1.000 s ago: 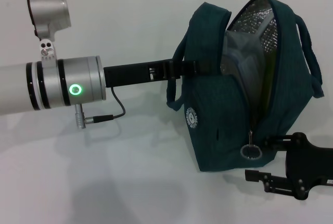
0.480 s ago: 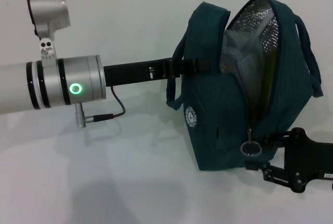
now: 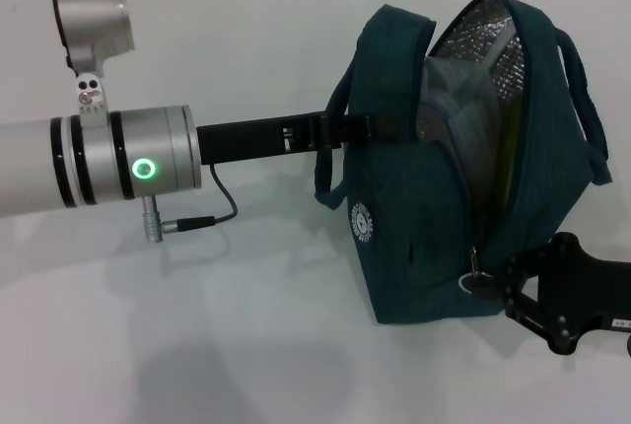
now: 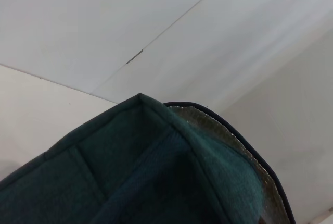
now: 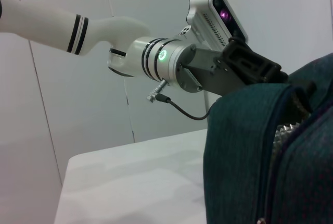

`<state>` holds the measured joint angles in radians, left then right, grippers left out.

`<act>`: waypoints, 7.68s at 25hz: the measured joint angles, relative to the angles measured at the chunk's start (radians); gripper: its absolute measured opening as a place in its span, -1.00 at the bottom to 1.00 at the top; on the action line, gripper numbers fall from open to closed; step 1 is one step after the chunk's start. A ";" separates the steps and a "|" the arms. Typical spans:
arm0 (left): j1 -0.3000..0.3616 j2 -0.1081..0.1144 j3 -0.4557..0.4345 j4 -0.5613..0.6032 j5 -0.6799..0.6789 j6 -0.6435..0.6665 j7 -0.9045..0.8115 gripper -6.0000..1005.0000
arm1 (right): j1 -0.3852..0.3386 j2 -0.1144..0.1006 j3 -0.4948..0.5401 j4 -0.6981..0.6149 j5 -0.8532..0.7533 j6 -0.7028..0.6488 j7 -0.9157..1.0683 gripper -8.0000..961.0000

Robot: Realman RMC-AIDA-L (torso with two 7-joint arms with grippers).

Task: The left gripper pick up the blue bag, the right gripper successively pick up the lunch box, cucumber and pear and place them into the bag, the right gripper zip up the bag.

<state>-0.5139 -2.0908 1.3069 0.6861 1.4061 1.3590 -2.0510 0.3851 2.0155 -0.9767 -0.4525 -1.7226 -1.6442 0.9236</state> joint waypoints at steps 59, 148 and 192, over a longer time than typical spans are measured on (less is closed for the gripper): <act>0.199 0.025 -0.329 -0.030 -0.140 0.141 0.403 0.18 | 0.296 0.007 0.042 -0.133 0.250 -0.049 0.102 -0.96; 0.147 0.008 -0.238 -0.078 0.094 0.339 0.394 -0.89 | 0.281 -0.007 -0.131 -0.079 0.441 0.354 0.540 -0.95; -0.137 0.005 -0.439 -0.108 0.254 0.117 0.152 0.76 | 0.176 -0.002 -0.125 -0.091 0.494 0.260 0.427 -0.94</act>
<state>-0.6507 -2.0862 0.8678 0.5781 1.6603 1.4764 -1.8988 0.5614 2.0139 -1.1014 -0.5435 -1.2284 -1.3846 1.3503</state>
